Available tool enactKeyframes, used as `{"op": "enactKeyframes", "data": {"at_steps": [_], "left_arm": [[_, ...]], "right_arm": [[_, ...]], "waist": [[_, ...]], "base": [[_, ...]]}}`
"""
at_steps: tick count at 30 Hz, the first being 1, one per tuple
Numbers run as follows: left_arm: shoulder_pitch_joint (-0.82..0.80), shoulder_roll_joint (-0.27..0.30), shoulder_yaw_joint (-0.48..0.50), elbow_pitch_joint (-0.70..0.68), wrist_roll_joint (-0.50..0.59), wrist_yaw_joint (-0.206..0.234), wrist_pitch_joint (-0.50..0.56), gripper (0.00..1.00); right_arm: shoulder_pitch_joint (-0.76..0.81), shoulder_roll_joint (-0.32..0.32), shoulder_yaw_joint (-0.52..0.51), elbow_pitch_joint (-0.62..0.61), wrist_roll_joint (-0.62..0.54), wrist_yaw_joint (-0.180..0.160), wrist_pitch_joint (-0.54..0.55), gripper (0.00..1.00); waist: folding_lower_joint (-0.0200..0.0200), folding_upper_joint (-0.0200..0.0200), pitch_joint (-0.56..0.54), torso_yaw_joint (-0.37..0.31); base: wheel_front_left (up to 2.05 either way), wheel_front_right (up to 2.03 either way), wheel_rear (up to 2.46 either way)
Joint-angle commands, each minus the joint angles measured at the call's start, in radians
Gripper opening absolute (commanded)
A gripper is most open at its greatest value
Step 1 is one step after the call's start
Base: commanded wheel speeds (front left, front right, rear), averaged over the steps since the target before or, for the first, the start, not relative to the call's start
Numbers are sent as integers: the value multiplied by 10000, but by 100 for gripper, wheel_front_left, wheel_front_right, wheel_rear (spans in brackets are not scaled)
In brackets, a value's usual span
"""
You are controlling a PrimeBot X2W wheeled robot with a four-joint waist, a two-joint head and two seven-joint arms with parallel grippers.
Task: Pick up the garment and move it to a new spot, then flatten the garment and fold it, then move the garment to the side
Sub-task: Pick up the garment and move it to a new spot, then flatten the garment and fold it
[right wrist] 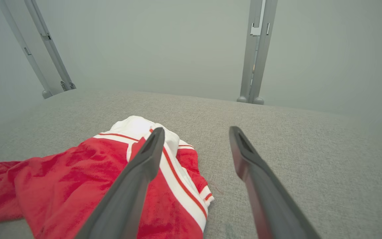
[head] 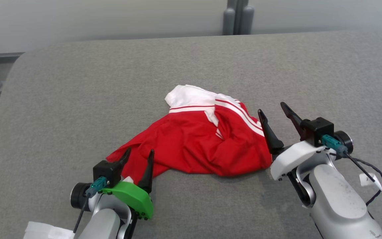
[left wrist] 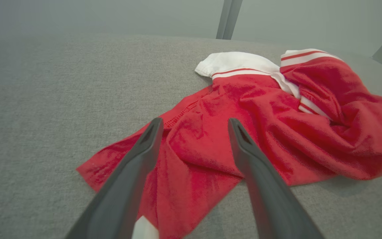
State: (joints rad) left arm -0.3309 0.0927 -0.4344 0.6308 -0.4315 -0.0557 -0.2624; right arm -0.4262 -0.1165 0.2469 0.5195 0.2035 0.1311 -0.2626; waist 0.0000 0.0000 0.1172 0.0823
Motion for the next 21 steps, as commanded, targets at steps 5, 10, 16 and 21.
{"op": "enactKeyframes", "data": {"at_steps": [5,10,16,21], "left_arm": [[414,-230,402,-71,399,-220,-30,100],[536,-371,580,-89,575,-382,-29,100],[327,-425,241,-354,107,-467,-26,100],[279,-406,-445,-621,-386,-251,-18,100]], "right_arm": [[-1153,-324,411,1027,185,-9,-27,100],[-2201,-537,1126,2350,462,-9,95,100],[-3559,-1229,2568,3605,1275,-11,1076,100],[-4437,-1664,3456,4553,1888,-11,2226,100]], "waist": [[0,0,222,2137],[0,0,462,2867],[0,0,976,3665],[0,0,1305,4210]], "base": [[0,0,0],[0,0,0],[0,0,0],[0,0,0]]}}
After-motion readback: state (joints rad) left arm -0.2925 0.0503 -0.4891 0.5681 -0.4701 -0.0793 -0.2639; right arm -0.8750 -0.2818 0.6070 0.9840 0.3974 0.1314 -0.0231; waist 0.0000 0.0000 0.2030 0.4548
